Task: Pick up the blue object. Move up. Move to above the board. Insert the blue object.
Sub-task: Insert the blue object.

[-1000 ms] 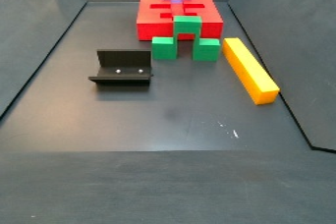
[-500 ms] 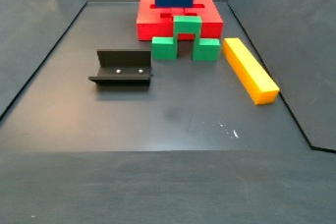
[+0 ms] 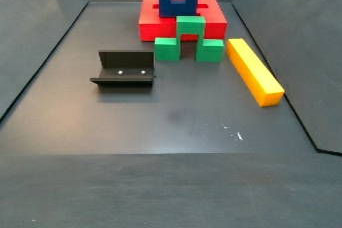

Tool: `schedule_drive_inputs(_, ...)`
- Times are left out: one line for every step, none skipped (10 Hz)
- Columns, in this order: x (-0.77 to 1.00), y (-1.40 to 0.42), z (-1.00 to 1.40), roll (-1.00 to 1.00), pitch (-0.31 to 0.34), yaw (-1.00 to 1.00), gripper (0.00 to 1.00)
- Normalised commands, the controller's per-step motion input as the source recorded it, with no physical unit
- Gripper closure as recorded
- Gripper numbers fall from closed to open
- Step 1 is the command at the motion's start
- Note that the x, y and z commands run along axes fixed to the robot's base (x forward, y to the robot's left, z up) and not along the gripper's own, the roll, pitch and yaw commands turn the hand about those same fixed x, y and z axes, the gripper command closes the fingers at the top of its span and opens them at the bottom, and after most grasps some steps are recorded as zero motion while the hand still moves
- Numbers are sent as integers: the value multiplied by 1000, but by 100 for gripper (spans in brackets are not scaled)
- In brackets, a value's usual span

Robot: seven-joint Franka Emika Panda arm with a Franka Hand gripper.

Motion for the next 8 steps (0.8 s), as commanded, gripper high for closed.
schedule_drive_inputs(-69, -43, -100, 23, -61, 80, 100)
schedule_drive_inputs(-183, 0, -77, 24, -50, 0, 100)
schedule_drive_inputs(-180, 0, -57, 14, -23, -89, 100)
schedule_drive_inputs(-77, 0, -34, 0, 0, -226, 100)
schedule_drive_inputs(-89, 0, -17, 0, 0, -209, 100)
schedule_drive_inputs(-134, 0, -26, 0, 0, -194, 100)
schedule_drive_inputs(-143, 0, -34, 0, 0, -186, 100)
schedule_drive_inputs(-151, 6, -60, 0, 0, -174, 100)
